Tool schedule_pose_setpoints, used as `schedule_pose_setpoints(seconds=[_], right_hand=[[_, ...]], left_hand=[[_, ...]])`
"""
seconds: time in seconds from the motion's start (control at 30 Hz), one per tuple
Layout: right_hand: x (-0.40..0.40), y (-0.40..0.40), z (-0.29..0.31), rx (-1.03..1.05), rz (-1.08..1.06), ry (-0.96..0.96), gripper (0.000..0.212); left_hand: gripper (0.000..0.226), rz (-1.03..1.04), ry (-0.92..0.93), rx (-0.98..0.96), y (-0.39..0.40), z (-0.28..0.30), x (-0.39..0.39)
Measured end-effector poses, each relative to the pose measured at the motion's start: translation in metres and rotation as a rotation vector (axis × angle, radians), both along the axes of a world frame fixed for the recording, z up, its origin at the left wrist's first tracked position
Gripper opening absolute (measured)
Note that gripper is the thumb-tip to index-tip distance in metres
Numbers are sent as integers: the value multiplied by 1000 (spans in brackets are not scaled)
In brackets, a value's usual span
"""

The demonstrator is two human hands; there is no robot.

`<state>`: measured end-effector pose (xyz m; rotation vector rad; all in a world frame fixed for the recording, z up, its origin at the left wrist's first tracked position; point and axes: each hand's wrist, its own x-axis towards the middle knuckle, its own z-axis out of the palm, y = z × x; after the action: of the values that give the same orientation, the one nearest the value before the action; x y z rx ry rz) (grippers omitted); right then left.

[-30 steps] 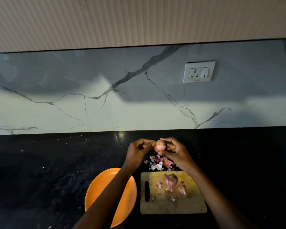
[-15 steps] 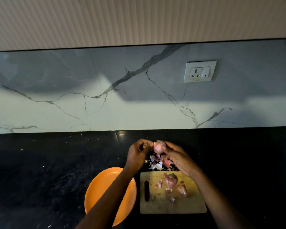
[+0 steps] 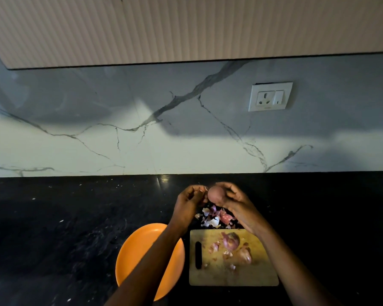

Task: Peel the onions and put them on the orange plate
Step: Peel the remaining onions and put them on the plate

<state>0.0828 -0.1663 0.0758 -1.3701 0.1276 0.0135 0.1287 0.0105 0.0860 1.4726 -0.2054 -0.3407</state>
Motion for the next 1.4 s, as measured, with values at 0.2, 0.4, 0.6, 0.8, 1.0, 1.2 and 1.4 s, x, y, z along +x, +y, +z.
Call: schedule_pose_setpoints(seconds=[0.2,0.4,0.6,0.8,1.0,1.2,1.4], right_hand=[[-3,-2,1,29,28,-11,38],[-5,-7,5,-58,61,5,41],[-6,-7,5,-71,83,30,31],[-9,-3,4,-26,88,57,31],[-7,-3,7,81,61,51,32],[-3,-7,8,47,6,21,24],[-3,-6,9,-3,15,7,24]], left_hand=[[21,-76,-205,140,2,2,1],[3,-33,-456,372,7,6,7],[4,7,-489,397,8,4,4],[13,22,-447,371,8,0,-2],[13,-1,-328,246,3,3,0],[20,-64,-319,233,-1,-2,4],[12,-41,-306,163,-4,-1,1]])
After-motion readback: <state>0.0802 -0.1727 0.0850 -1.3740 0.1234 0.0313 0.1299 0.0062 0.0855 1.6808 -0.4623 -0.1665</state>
